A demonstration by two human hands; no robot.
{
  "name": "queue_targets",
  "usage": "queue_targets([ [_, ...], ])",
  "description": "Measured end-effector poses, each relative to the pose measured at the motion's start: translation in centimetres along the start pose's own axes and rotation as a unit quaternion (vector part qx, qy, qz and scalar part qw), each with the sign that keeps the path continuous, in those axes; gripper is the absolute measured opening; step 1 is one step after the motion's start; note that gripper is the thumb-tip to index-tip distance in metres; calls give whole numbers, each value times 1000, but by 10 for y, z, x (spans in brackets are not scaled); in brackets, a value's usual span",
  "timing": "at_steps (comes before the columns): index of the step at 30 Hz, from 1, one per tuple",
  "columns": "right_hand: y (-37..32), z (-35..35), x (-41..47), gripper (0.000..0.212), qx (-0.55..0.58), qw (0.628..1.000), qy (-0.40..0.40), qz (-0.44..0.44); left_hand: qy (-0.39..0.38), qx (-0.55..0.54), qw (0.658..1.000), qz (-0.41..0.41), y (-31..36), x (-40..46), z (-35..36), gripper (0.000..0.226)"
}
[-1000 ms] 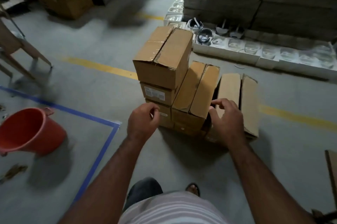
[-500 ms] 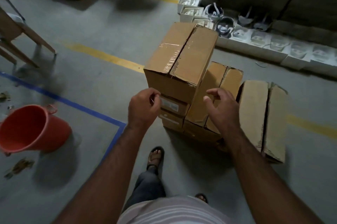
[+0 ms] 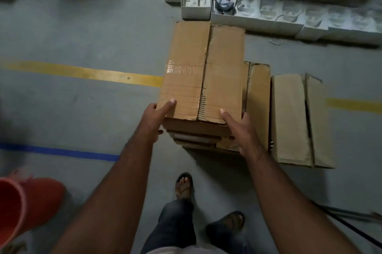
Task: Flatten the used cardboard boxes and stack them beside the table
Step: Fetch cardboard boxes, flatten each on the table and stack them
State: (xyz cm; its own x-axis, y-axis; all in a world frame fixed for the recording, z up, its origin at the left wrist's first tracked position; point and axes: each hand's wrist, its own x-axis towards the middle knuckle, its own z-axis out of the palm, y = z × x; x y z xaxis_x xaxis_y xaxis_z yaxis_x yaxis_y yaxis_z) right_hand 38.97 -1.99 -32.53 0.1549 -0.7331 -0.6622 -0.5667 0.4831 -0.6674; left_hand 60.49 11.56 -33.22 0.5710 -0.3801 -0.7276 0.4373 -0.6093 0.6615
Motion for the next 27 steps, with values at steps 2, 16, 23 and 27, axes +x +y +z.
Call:
queue_targets([
  [2, 2, 4, 3, 81, 27, 999, -15, 7, -50, -53, 997, -5, -3, 4, 0, 62],
  [16, -28, -14, -66, 86, 110, 978, 12, -174, -120, -163, 963, 179, 46, -57, -9, 43],
  [23, -7, -79, -120, 86, 145, 956, 119, -225, -200, -152, 941, 225, 54, -108, 40, 50],
  [27, 39, -133, -159, 88, 191, 939, 192, -211, -287, -82, 923, 245, 40, -148, 89, 63],
])
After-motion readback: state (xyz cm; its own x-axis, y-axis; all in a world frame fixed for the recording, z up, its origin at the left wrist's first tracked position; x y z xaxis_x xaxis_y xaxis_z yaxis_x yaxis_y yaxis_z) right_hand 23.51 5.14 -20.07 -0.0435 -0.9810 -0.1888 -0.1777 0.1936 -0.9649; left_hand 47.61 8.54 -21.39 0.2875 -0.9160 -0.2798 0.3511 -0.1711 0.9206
